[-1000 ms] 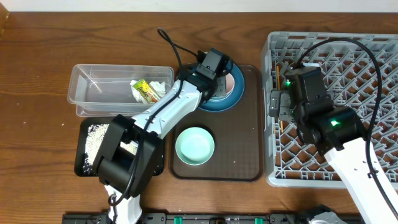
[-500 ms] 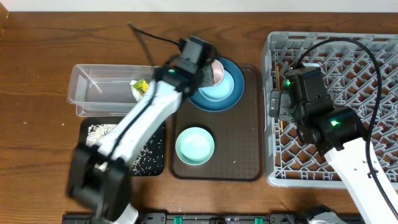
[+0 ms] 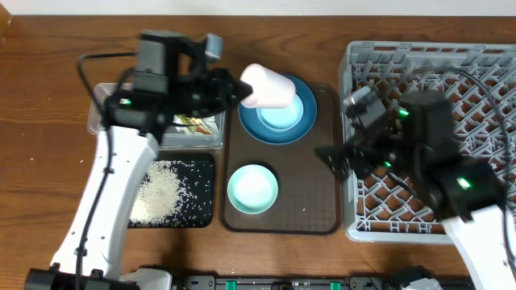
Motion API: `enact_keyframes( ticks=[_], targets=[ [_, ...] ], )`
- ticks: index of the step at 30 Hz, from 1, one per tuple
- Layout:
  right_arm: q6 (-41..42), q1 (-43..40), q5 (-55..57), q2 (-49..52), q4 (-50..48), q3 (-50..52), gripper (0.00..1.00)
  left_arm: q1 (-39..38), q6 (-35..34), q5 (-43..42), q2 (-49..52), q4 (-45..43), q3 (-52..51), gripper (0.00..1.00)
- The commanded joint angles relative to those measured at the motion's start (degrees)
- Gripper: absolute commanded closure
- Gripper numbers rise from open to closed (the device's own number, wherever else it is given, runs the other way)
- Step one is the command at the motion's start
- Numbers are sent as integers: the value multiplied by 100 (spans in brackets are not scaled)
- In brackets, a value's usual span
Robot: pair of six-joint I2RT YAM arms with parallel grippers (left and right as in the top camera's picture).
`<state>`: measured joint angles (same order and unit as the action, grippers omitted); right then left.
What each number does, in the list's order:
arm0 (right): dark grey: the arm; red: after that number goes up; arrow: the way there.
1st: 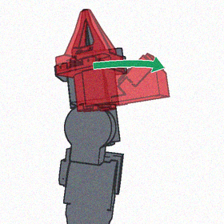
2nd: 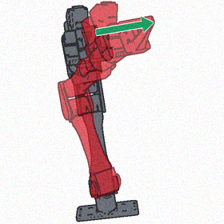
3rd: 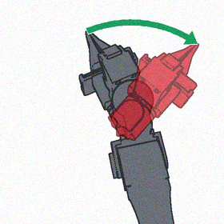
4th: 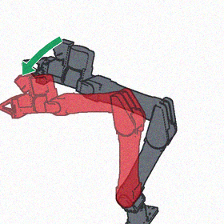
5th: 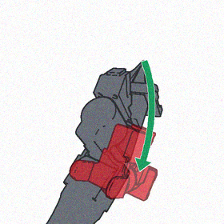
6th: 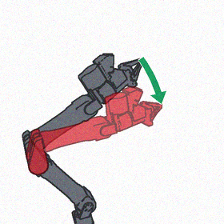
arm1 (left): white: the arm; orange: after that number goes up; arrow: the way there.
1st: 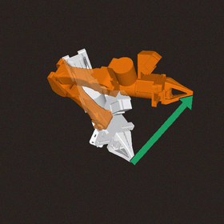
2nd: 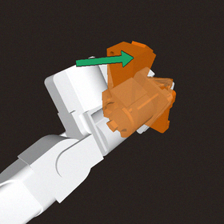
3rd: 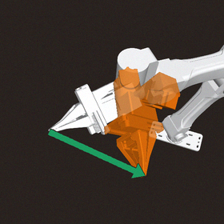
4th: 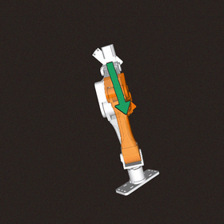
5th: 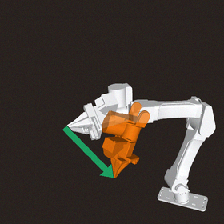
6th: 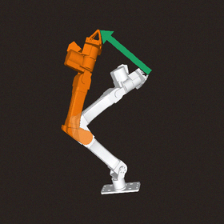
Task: Sort waste into correct bins and load items into the dishwasher rack
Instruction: 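Lift the pink cup with the left gripper toward the right gripper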
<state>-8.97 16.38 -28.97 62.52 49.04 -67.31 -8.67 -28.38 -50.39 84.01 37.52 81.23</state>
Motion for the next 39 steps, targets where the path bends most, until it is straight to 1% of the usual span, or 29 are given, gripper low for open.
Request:
enact_keyframes(
  ticks=[1,3,6,16,21,25,30,33,39],
  targets=[
    [-986,-280,-1954,-455,48,-9,1,343,293,-2194,-17,20,15,94],
    [-1014,-433,-2240,-664,50,-9,1,387,487,-2780,-4,20,13,94],
    [-1154,-529,-2479,-804,72,-9,1,260,544,-3171,-7,17,13,94],
    [-1397,-533,-2507,-715,76,-7,1,-691,542,-3145,-4,-7,13,94],
    [-1451,-533,-2509,-706,20,-9,1,-1005,542,-3143,-4,-7,13,94],
    [-1447,-533,-2625,-708,-111,-9,1,-1150,540,-3012,-4,-2,13,94],
    [-1447,-527,-3067,-708,-374,-9,1,-1233,538,-2887,-4,-2,13,94],
    [-1447,-529,-3106,-708,-407,-9,5,-1233,518,-2889,-7,-2,13,94],
    [-1449,-527,-3126,-699,-433,-7,7,-1340,518,-2889,-7,0,13,94]
  ],
)
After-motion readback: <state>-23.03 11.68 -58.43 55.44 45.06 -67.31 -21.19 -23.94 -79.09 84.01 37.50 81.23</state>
